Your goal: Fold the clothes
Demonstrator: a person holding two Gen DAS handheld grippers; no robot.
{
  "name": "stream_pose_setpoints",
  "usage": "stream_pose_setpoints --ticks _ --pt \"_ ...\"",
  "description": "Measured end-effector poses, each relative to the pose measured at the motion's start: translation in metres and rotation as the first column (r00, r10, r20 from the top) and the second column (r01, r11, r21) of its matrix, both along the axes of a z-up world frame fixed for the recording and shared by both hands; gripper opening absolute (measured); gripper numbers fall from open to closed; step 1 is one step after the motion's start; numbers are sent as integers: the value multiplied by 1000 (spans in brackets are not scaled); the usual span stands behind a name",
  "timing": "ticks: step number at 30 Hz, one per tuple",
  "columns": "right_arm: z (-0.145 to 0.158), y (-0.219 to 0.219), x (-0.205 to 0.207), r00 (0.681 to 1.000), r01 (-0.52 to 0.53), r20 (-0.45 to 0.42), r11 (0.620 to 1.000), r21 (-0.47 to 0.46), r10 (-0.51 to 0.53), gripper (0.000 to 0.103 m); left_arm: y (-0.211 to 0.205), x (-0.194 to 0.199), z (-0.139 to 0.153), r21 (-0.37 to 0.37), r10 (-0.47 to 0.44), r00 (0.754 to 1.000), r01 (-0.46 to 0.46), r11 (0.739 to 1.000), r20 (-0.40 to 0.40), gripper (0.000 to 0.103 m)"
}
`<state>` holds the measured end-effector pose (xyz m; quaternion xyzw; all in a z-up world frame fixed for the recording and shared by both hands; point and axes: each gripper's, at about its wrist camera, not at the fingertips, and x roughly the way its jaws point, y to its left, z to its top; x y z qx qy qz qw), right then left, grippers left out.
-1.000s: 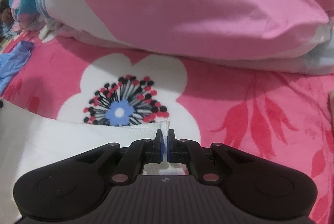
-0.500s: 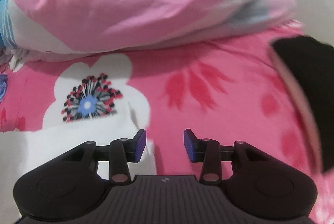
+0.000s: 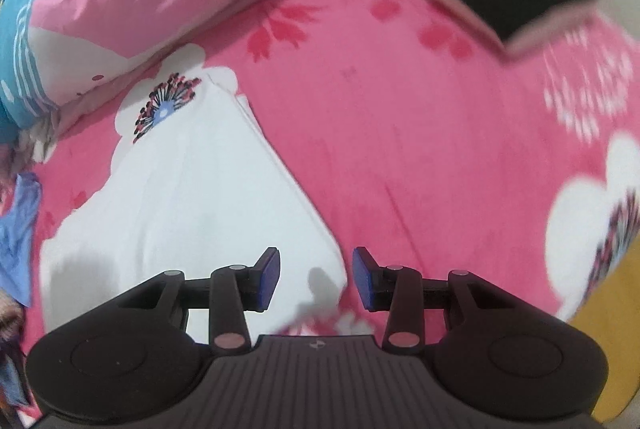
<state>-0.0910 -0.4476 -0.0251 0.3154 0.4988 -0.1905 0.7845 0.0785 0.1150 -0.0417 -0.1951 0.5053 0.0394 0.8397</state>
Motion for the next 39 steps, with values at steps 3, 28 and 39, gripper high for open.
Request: stream_pose_setpoints --ticks 3,28,39 --pt "-12 -3 -21 998 47 25 996 80 -49 42 -19 -36 -4 -41 -12 999 10 999 -41 52" --pt "-66 13 14 522 -836 19 516 -185 853 25 -117 -80 -60 132 -212 972 225 965 -101 51" --pt "-107 -99 36 899 -433 299 758 487 321 53 -130 -81 -63 181 -189 977 204 962 -101 53"
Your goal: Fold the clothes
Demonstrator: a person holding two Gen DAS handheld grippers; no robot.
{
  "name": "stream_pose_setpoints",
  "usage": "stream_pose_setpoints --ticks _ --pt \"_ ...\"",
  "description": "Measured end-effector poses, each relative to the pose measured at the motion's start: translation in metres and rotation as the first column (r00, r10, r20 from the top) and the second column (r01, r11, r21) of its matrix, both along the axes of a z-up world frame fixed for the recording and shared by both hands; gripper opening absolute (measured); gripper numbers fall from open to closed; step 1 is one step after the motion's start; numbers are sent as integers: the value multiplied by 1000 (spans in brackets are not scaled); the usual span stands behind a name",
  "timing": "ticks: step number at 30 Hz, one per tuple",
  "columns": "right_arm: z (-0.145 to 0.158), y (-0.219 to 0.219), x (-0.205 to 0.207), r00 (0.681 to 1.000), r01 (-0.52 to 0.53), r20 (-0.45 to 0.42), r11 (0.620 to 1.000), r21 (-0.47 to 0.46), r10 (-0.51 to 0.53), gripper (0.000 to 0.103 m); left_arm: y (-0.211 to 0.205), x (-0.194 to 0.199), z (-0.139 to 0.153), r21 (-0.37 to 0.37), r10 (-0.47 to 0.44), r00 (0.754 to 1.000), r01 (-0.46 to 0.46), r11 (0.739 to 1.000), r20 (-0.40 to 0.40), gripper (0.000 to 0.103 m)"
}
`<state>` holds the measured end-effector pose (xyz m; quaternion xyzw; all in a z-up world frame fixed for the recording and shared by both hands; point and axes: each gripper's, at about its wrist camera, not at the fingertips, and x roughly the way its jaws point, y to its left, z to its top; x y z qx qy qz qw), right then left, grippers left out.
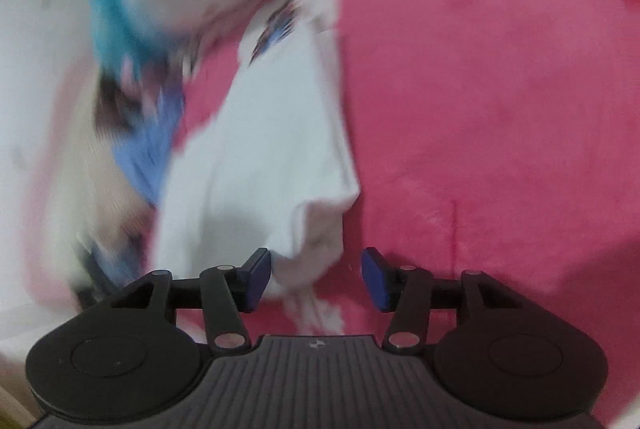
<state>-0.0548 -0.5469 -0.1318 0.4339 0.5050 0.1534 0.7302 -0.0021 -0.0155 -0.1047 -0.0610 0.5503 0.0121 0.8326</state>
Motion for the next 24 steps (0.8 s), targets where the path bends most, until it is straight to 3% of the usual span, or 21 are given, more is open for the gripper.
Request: stream_pose_setpoints --ticks 2,8,15,18,21,24 --pt "-15 -11 5 999 45 -18 994 100 -43 53 -2 0 0 10 3 1000 -3 1000 -3 53" --pt "-31 -23 7 998 58 -41 971 232 -50 54 -6 3 -1 31 9 1000 -9 999 -13 54" --pt "-37 -9 14 991 -112 -24 918 381 131 53 -9 6 -1 51 17 1000 -16 999 -24 55" --pt "-36 -8 17 984 -155 -19 902 402 178 53 -9 7 -1 56 10 1000 -9 998 -26 55" --pt "-40 -4 29 977 -184 -31 914 361 209 52 -10 7 -2 62 6 1000 -4 998 -29 55" --pt "-44 2 40 950 -276 -50 901 334 309 50 -10 7 -1 65 3 999 -1 998 -32 55"
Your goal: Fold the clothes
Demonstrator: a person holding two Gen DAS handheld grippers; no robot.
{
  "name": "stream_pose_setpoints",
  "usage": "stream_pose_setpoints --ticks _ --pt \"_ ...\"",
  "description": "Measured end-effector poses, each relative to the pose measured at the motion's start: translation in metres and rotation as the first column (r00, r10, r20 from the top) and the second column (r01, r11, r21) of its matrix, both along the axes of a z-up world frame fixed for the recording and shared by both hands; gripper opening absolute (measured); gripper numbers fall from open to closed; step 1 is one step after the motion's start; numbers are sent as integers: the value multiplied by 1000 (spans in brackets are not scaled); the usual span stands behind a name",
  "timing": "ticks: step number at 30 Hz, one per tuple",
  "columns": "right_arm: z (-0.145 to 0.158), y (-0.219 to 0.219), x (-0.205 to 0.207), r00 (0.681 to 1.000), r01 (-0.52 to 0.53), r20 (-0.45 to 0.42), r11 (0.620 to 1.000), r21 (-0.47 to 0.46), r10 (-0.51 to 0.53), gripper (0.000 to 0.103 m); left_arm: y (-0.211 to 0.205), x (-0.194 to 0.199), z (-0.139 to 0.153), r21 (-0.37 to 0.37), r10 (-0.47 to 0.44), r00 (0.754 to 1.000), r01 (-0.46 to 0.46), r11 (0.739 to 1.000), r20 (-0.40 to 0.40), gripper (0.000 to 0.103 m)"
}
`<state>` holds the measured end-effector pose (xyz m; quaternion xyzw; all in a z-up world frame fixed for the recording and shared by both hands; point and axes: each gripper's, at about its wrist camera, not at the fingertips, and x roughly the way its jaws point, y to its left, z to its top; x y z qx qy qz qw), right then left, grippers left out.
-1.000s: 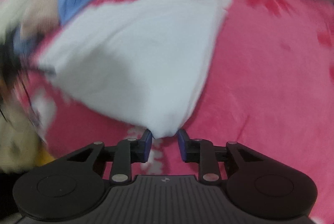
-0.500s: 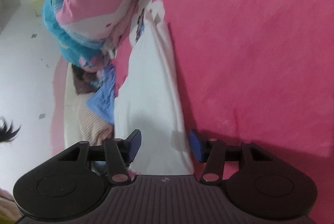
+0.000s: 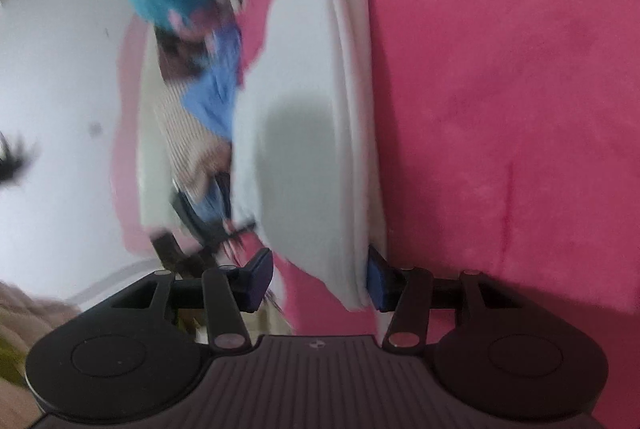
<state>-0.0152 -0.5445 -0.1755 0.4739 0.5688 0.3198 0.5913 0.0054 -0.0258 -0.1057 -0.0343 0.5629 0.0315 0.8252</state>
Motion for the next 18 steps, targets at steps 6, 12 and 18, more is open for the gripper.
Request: stream_pose_setpoints --ticks 6,12,18 --pt "14 4 -1 964 -265 -20 959 -98 264 45 1 0 0 -2 -17 1000 17 1000 1 56" --pt "38 -23 -34 999 11 -46 988 -155 -18 47 1 -1 0 -8 -10 1000 10 1000 10 56" --pt "22 2 -83 885 393 -238 916 -82 -401 52 1 -2 -1 -11 -1 1000 1 1000 23 56"
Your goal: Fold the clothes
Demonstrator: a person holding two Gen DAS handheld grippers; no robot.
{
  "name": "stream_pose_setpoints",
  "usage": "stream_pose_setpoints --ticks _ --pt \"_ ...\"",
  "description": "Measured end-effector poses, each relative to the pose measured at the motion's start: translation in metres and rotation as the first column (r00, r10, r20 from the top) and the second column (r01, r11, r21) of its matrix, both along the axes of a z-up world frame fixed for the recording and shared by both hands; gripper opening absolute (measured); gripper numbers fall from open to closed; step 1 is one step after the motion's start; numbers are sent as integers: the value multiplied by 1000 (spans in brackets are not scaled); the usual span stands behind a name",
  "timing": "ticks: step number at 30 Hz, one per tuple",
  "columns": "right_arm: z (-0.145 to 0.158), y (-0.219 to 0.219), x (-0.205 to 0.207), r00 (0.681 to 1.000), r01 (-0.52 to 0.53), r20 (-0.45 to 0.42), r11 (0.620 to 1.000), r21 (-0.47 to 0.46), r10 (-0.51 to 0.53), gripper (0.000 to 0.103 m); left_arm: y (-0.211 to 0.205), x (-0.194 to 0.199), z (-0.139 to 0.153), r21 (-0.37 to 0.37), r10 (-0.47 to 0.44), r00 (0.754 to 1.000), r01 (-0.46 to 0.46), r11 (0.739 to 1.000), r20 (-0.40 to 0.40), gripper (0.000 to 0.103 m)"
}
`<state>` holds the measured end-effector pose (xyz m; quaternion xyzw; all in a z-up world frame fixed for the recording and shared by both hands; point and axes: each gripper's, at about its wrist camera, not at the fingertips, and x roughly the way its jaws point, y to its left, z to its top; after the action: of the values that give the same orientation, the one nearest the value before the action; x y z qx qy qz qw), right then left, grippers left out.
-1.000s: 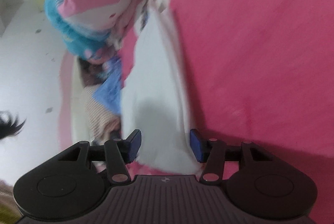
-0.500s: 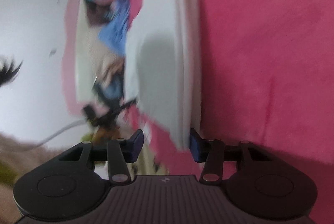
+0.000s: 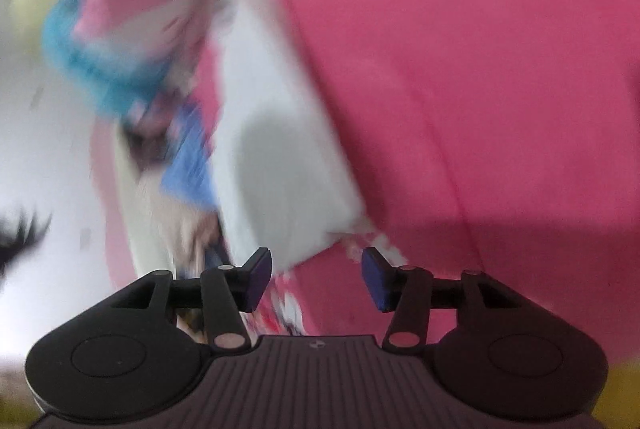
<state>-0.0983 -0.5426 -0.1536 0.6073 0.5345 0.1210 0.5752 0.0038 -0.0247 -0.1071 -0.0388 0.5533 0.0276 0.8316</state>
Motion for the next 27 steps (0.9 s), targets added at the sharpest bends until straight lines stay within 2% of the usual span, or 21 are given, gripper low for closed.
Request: stream_pose_setpoints --ticks 1,4,5,6,9,12,13,15,16,18,20,23,24,25,27 --pt "-6 4 -4 999 40 -38 999 8 -40 52 0 0 0 0 0 1000 0 1000 2 56" --pt "-23 17 -16 976 162 -148 987 22 -157 35 0 0 0 -3 -1 1000 1 1000 6 56" --pt "-24 17 -19 966 211 -158 977 34 -204 25 1 0 0 -4 -1 1000 1 1000 7 56" --pt "-24 17 -22 957 254 -160 966 55 -243 22 1 -1 0 -6 -1 1000 1 1000 9 56" --pt "-21 15 -25 924 355 -182 932 76 -337 22 1 -2 0 -8 3 1000 -3 1000 16 56" --pt "-29 18 -27 892 415 -238 905 88 -386 22 1 -3 -1 -9 10 1000 -10 1000 20 56" --pt "-28 20 -25 891 415 -233 908 66 -390 22 1 -3 -1 -10 10 1000 -10 1000 21 56" --pt "-26 24 -23 891 412 -221 911 19 -398 11 2 -4 -1 -13 6 1000 -6 1000 22 56" --pt "-17 25 -19 902 395 -180 919 -20 -392 10 2 -4 -1 -15 4 1000 -4 1000 23 56" --pt "10 26 -11 944 327 -16 939 -105 -330 8 4 -5 -1 -20 -1 1000 2 1000 24 56" --pt "37 28 -4 962 254 155 947 -197 -226 8 5 -5 -1 -24 -7 1000 7 1000 26 56" --pt "36 27 -3 974 180 190 933 -310 -125 8 6 -6 -1 -30 -10 1000 10 1000 27 56" --pt "23 22 -6 982 166 146 928 -334 -123 8 7 -6 -1 -32 -11 1000 12 999 27 56" --pt "8 17 -10 986 160 99 929 -334 -135 7 7 -6 -1 -35 -12 1000 13 999 28 56" --pt "-14 8 -20 975 221 61 951 -217 -213 7 8 -6 -1 -40 -21 999 22 999 28 56"
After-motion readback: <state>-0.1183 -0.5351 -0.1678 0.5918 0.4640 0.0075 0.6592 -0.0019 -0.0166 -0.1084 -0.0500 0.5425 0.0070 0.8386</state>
